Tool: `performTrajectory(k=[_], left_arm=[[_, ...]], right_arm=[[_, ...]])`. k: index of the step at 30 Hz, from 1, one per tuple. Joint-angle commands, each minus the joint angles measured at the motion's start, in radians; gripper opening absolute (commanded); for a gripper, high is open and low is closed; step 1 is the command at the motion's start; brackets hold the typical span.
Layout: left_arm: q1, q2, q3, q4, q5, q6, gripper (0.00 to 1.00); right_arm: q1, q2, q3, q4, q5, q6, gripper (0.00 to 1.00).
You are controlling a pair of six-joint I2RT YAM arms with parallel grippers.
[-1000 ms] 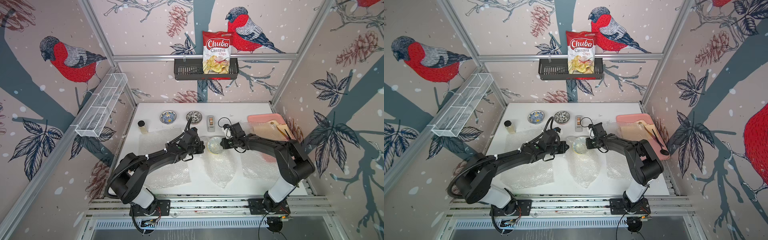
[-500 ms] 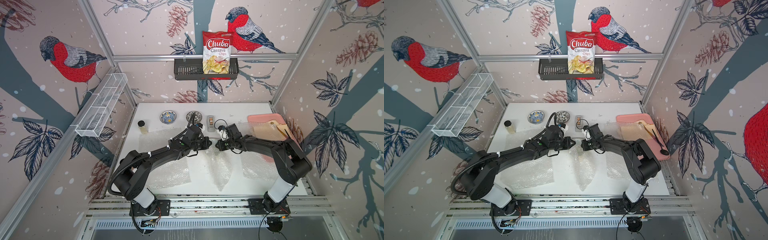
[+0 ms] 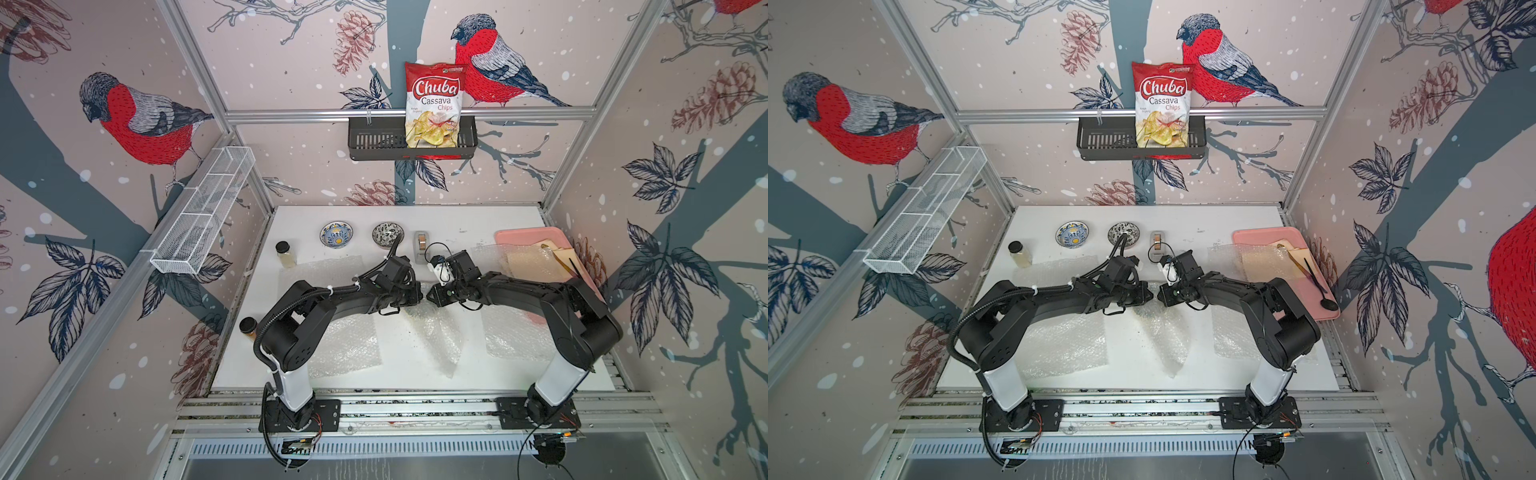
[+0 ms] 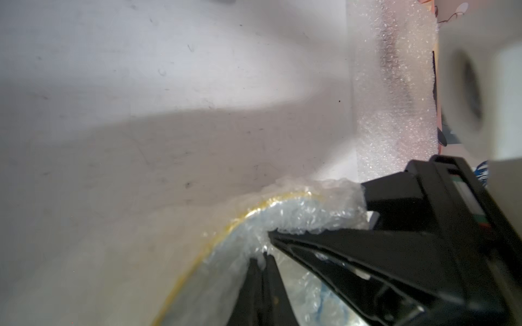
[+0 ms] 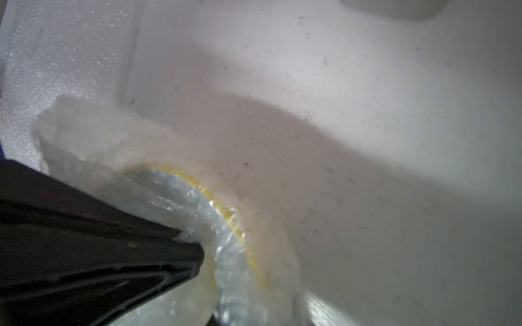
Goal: Wrap bowls in bubble wrap
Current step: Wrap the bowl in bubble wrap.
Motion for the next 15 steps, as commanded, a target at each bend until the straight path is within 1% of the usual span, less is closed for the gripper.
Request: performTrajectory(k=[1,5,9,11,13,15], left_arm=[[0.0,0.016,0.008,0.05,-0.026,0.013,0.04],[-0.001,0.021,0.008,0.04,-0.033,0.022,0.04],[-0.002,0.024,0.008,0.028,-0.035,0.03,0.04],[-0.001,0.021,0.008,0.026,-0.035,0.032,0.04],[-0.001,0.018,0.008,0.024,-0.036,0.034,0.05],[-0.001,0.019,0.035,0.02,-0.038,0.036,0.05]], right_arm=[[0.005,0.002,0.011,-0.014,-0.053,-0.021,0.25],[-0.013,-0.022,0.011,-0.023,-0.076,-0.017,0.45],[-0.05,-0.063,0.011,-0.023,-0.119,-0.003,0.57],[-0.077,-0.085,0.007,-0.007,-0.17,0.006,0.63],[-0.09,-0.098,0.006,0.0,-0.219,0.006,0.67],[-0.083,-0.09,0.02,-0.023,-0.233,-0.01,0.71]])
